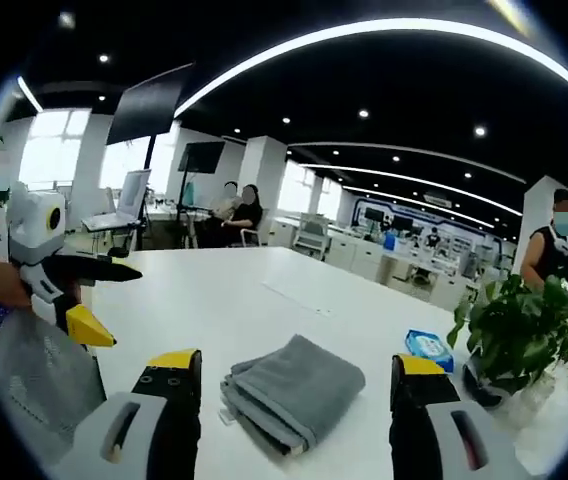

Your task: Open the folded towel by lifting each exposed corner and separating the folded layers until the towel lies flat within the target outline without major curled edges

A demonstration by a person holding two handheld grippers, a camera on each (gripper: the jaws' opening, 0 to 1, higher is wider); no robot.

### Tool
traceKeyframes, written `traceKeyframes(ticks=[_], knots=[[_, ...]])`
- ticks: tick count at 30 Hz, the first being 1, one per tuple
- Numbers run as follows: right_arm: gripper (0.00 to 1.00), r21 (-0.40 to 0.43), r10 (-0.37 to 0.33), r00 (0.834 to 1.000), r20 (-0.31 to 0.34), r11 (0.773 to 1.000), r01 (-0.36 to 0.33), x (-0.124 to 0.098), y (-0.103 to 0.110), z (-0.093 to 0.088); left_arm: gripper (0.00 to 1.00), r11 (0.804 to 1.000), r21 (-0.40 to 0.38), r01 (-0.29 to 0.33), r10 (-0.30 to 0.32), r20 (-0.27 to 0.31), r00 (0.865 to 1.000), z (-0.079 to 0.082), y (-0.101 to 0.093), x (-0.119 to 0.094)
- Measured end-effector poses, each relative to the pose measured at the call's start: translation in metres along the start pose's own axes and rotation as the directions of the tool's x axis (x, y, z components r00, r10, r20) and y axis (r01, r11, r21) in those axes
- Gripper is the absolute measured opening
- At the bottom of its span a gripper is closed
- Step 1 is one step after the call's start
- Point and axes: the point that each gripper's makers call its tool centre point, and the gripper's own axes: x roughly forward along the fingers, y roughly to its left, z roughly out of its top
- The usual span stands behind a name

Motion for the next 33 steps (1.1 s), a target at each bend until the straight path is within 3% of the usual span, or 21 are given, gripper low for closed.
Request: traceKeyframes(ticks=[4, 7, 15, 20, 24, 29, 33], knots=[[0.77, -0.022, 0.033, 0.999, -0.02, 0.999, -0.033, 0.018, 0.004, 0.002, 0.82, 0.999, 0.041, -0.006, 0.007, -0.026, 1.0, -0.005, 0.0, 0.002], [0.76, -0.04, 0.046, 0.998, -0.043, 0.998, -0.048, 0.032, 0.007, -0.002, 0.82, 0.995, 0.082, -0.056, 0.057, -0.011, 0.998, -0.002, 0.008, 0.0], [0.72, -0.018, 0.095, 0.992, -0.084, 0.995, -0.097, 0.076, 0.027, -0.015, 0.76, 0.99, 0.101, -0.098, 0.1, -0.022, 0.995, -0.003, 0.016, -0.001], [0.68, 0.019, 0.132, 0.984, -0.116, 0.991, -0.13, 0.108, 0.049, -0.03, 0.75, 0.987, 0.131, -0.098, 0.103, -0.031, 0.994, -0.004, 0.013, 0.0], [0.67, 0.042, 0.123, 0.982, -0.145, 0.992, -0.118, 0.124, 0.057, -0.047, 0.74, 0.986, 0.142, -0.087, 0.095, -0.048, 0.994, -0.007, 0.011, 0.001], [0.59, 0.017, 0.125, 0.978, -0.168, 0.992, -0.123, 0.138, 0.066, -0.063, 0.72, 0.984, 0.163, -0.078, 0.09, -0.069, 0.994, -0.011, 0.01, 0.003], [0.53, 0.044, 0.11, 0.974, -0.198, 0.994, -0.103, 0.148, 0.067, -0.079, 0.69, 0.984, 0.16, -0.085, 0.097, -0.073, 0.993, -0.012, 0.013, 0.003]])
